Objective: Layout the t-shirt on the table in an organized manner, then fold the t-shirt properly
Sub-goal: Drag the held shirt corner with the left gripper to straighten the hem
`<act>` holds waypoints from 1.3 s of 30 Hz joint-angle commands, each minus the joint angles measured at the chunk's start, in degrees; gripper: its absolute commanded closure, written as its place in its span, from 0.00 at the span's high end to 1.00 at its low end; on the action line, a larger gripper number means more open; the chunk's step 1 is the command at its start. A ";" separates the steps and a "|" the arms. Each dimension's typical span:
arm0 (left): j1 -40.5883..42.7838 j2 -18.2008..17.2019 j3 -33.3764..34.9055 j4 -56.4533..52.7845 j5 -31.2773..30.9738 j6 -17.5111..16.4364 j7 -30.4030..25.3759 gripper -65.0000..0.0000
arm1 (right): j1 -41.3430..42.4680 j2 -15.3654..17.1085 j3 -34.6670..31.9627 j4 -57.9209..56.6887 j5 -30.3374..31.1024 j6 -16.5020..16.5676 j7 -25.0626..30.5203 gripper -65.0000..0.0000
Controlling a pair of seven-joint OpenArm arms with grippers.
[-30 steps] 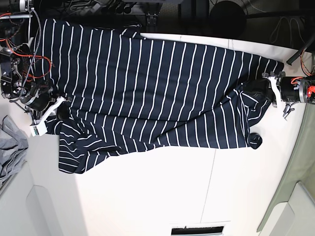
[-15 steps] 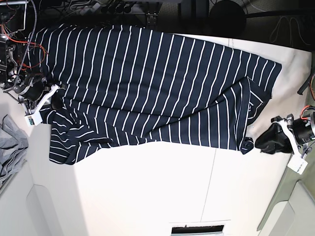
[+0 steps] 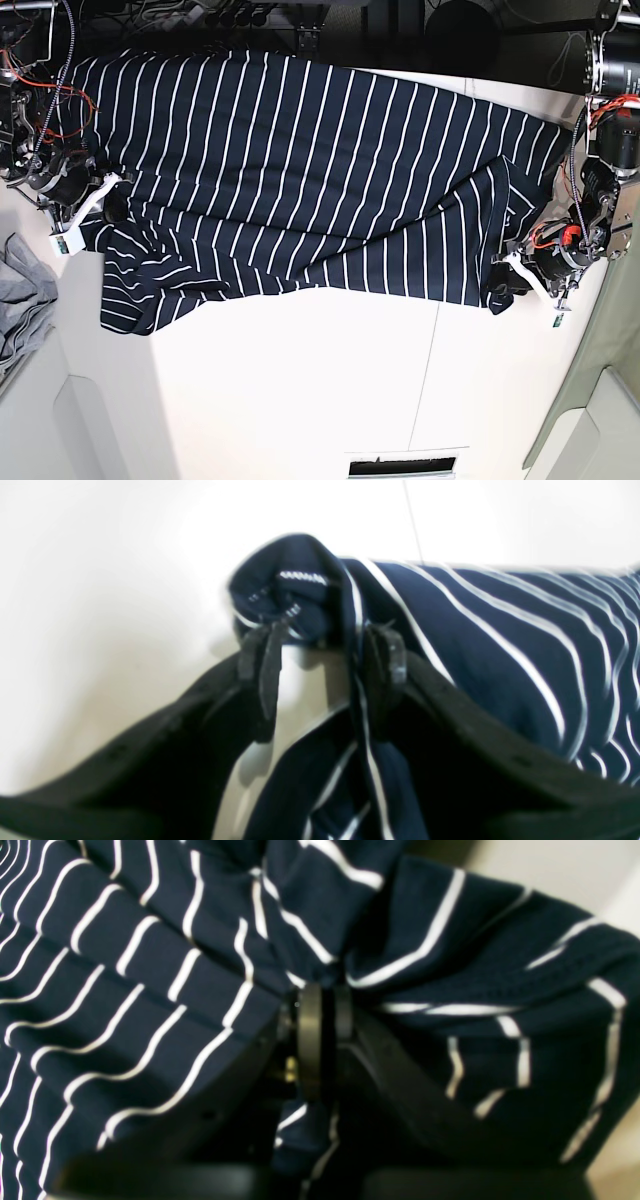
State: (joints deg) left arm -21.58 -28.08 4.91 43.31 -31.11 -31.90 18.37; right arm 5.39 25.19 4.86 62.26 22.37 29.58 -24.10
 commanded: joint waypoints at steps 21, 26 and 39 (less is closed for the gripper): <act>-18.60 -0.44 -0.35 -0.15 -2.99 -1.77 -1.81 0.00 | 0.11 0.63 0.11 0.15 -1.40 -0.63 -1.90 0.00; -20.09 -0.63 -0.31 -0.15 -2.93 -1.77 -1.42 0.33 | 0.13 0.63 0.13 0.15 -1.36 -0.63 -1.88 0.00; -15.61 -1.18 -0.31 -0.13 -6.14 -3.72 13.05 0.41 | 1.95 0.61 4.24 2.56 3.87 -0.85 -1.38 0.00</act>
State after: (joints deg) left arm -35.53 -28.14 4.86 42.30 -36.53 -35.20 32.21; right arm 6.28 24.56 8.51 63.81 25.52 29.08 -26.83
